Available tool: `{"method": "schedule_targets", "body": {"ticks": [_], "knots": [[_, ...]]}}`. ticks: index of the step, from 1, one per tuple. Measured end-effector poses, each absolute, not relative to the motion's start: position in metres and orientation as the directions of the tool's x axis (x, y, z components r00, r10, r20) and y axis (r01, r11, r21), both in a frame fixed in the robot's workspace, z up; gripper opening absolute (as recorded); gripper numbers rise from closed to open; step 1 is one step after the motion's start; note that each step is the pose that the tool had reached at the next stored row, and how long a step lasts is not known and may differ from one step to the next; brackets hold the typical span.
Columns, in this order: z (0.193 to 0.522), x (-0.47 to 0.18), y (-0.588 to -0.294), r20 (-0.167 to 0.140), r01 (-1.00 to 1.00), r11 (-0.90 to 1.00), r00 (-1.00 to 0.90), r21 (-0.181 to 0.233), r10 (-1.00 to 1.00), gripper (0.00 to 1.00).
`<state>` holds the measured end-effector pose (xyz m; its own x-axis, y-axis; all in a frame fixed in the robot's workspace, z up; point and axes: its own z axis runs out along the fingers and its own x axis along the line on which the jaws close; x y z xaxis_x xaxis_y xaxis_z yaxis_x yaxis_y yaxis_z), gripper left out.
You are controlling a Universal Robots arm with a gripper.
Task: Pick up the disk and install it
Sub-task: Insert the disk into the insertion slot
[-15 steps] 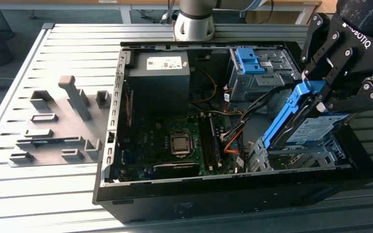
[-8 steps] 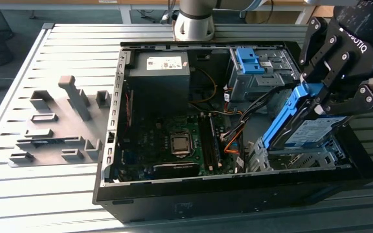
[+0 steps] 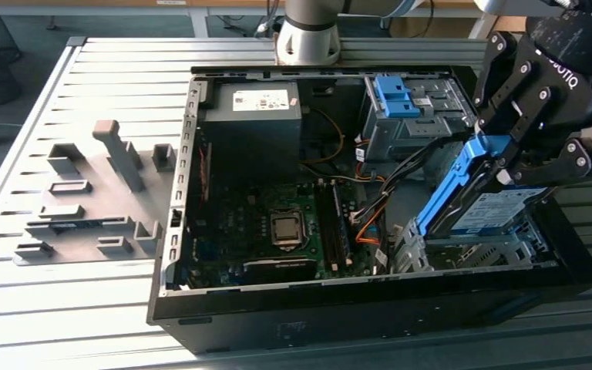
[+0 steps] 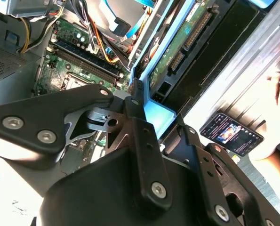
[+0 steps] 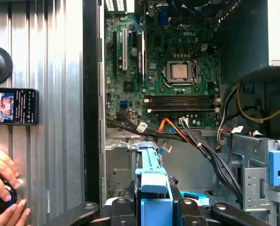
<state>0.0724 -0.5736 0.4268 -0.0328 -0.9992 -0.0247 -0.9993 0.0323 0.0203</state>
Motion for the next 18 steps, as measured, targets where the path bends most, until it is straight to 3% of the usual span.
{"method": "schedule_targets", "body": {"ticks": [7, 9, 10, 16, 18], "knots": [[0.426, 0.072, -0.574, -0.025, -0.999, 0.032, -0.033, 0.021, -0.999, 0.37], [0.425, 0.072, -0.574, -0.025, -0.999, 0.032, -0.033, 0.021, -0.999, 0.38], [0.424, 0.072, -0.574, -0.025, -0.999, 0.032, -0.033, 0.021, -0.999, 0.45], [0.413, 0.072, -0.574, -0.025, -0.999, 0.032, -0.033, 0.021, -0.999, 0.45], [0.410, 0.072, -0.574, -0.025, -0.999, 0.032, -0.033, 0.021, -0.999, 0.37]]}}
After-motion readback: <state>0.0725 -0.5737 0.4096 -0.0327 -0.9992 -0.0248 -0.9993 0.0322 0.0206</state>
